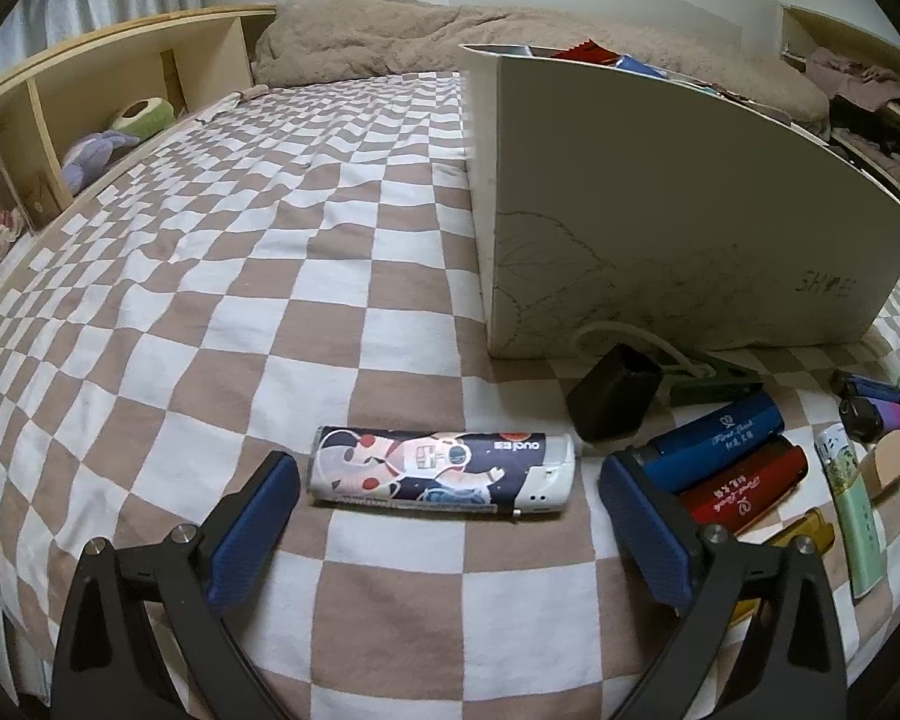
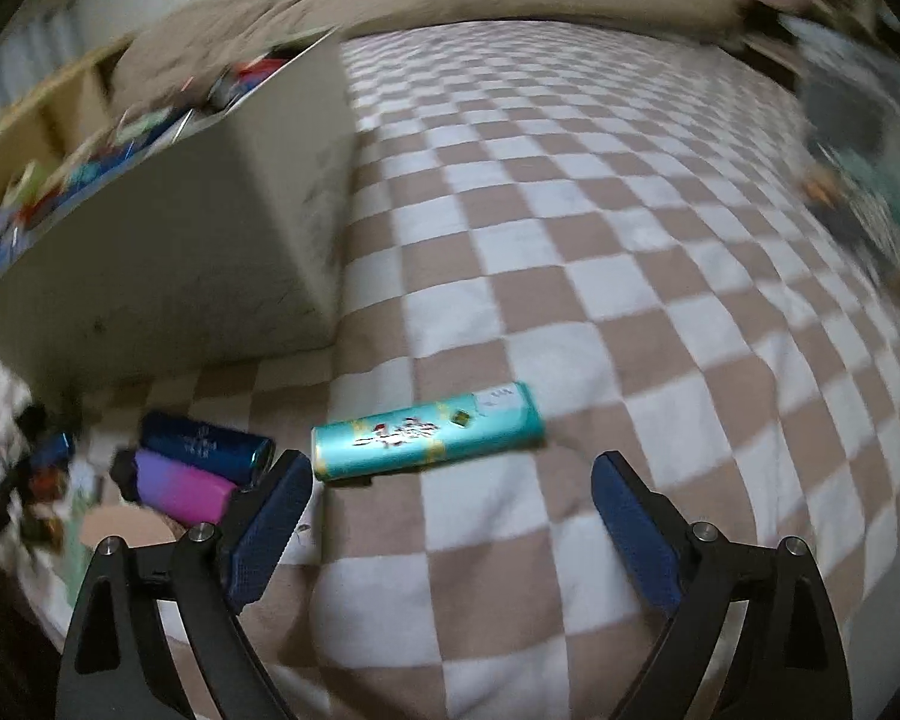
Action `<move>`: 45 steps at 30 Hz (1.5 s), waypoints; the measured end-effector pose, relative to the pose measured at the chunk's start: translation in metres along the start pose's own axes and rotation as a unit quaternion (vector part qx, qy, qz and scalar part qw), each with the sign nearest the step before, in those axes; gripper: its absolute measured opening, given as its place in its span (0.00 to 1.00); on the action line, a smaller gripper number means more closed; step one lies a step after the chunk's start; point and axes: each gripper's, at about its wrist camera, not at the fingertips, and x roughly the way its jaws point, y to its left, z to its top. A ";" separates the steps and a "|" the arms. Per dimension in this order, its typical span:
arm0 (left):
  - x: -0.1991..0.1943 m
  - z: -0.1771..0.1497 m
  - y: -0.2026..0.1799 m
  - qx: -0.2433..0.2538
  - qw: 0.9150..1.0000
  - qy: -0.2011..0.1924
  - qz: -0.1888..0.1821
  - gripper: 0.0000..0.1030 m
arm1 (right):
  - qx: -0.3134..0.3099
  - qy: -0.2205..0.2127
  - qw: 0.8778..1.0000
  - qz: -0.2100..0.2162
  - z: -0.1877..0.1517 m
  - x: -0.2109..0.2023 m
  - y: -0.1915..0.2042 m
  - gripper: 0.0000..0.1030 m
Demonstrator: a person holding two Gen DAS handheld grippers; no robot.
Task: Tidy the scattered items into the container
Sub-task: 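Close the right gripper on the teal lighter while the left holds the white lighter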
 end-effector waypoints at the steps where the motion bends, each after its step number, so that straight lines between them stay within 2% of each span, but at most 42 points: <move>1: 0.000 0.000 0.000 0.000 1.000 -0.001 0.007 0.99 | 0.021 -0.002 1.000 0.005 -0.002 -0.001 -0.002 0.92; 3: -0.001 0.000 0.002 -0.002 1.000 -0.003 0.019 1.00 | 0.028 -0.007 1.000 0.003 -0.003 0.000 0.000 0.92; 5: 0.000 0.000 0.006 -0.008 1.000 -0.003 0.028 1.00 | 0.007 -0.003 1.000 -0.014 -0.007 0.003 0.009 0.92; 9: 0.002 0.000 0.015 -0.021 1.000 -0.004 0.008 1.00 | -0.034 0.013 0.999 -0.017 -0.001 0.009 0.017 0.92; 14: 0.004 0.001 0.016 -0.024 1.000 -0.004 0.008 1.00 | -0.068 0.017 0.997 -0.017 0.003 0.014 0.028 0.92; 16: 0.004 0.002 0.016 -0.026 1.000 -0.004 0.008 1.00 | -0.063 0.016 0.998 -0.011 0.003 0.015 0.027 0.91; 21: 0.006 0.003 0.012 -0.027 0.999 -0.003 0.021 1.00 | -0.042 -0.005 0.999 -0.005 -0.003 0.011 0.023 0.81; 27: 0.007 0.003 0.014 -0.034 0.999 0.000 0.009 1.00 | -0.021 -0.021 1.000 0.009 -0.007 0.007 0.019 0.81; 31: 0.005 0.000 0.013 -0.031 0.999 -0.001 0.008 1.00 | -0.031 -0.026 0.999 0.005 -0.010 0.007 0.023 0.81; 35: 0.006 -0.001 0.012 -0.026 1.000 0.009 0.014 1.00 | -0.026 -0.030 0.999 0.012 -0.029 -0.007 0.023 0.81; 42: 0.005 -0.001 0.017 -0.034 0.999 0.011 0.003 1.00 | -0.010 -0.031 0.999 0.034 -0.019 -0.004 0.003 0.81; 45: 0.004 0.000 0.015 -0.035 0.999 0.005 0.013 0.98 | -0.015 -0.032 0.999 0.028 -0.020 -0.004 0.005 0.81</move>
